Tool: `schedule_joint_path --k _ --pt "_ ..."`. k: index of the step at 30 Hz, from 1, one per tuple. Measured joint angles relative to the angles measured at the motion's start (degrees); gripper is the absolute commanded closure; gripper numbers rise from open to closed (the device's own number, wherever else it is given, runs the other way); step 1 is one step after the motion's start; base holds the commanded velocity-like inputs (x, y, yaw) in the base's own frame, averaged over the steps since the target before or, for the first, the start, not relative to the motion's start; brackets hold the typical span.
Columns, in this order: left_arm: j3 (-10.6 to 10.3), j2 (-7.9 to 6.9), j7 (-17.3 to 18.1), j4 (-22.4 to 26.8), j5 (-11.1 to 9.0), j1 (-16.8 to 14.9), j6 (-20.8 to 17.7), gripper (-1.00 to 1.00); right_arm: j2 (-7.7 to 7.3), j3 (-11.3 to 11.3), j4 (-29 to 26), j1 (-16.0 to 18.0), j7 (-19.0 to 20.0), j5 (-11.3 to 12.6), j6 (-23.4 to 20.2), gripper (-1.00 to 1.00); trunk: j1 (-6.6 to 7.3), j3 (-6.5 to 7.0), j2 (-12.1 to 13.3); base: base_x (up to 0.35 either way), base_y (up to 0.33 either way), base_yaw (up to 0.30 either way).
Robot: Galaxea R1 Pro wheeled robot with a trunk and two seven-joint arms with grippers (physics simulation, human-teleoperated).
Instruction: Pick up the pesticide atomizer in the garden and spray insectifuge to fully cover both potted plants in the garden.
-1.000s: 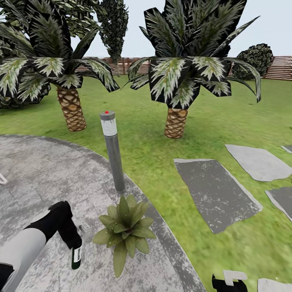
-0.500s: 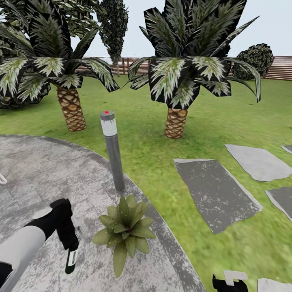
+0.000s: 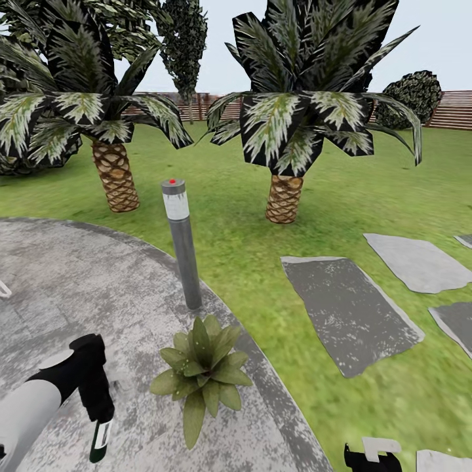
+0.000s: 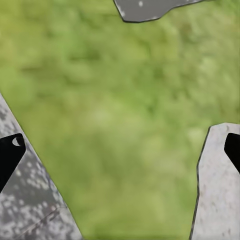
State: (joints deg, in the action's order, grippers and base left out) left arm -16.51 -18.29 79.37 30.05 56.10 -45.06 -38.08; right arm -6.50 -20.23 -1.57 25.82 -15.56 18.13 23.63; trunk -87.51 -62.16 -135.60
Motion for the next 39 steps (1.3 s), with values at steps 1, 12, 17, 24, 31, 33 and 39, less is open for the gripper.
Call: schedule_joint_path --k 1,12,17,24,31,33,39 --pt "0.0 -0.32 -1.5 -0.1 -0.3 0.5 0.2 1.0 0.0 0.0 0.0 0.0 0.0 0.0 0.0 -1.0 0.0 0.0 0.0 0.0 0.0 0.0" --pt "0.3 1.68 -4.2 1.0 -0.7 1.6 -0.5 1.0 0.27 0.1 -0.2 0.0 -0.1 0.3 0.0 -1.0 -0.66 -0.64 -1.2 0.0 0.0 0.0" --pt "0.3 1.64 -4.2 0.9 -0.7 1.7 -0.5 1.0 0.26 0.1 -0.2 0.0 -0.1 0.3 0.0 -1.0 -1.75 -1.96 -3.2 0.0 0.0 0.0" --pt "0.3 1.55 -4.2 0.9 -0.7 1.9 -0.6 1.0 0.35 0.0 -0.2 0.0 -0.1 0.2 0.0 -1.0 -1.76 -2.32 -3.2 0.0 0.0 0.0" --pt "0.5 4.31 -4.1 1.0 -0.8 1.6 -1.7 1.0 0.35 0.2 -0.2 0.0 -0.1 0.3 0.0 -1.0 -1.76 -2.59 -3.2 0.0 0.0 0.177" --pt "2.0 4.47 -4.2 1.0 -0.8 1.6 -1.9 1.0 0.26 0.2 -0.2 0.0 -0.1 0.3 0.0 -1.0 -1.76 -2.69 -3.2 0.0 -0.061 0.142" --pt "3.4 4.45 -4.4 1.0 -0.8 1.7 -1.9 1.0 -0.04 0.1 0.0 0.0 -0.1 0.1 0.0 -1.0 -1.76 -2.74 -3.2 0.0 -0.243 0.018"
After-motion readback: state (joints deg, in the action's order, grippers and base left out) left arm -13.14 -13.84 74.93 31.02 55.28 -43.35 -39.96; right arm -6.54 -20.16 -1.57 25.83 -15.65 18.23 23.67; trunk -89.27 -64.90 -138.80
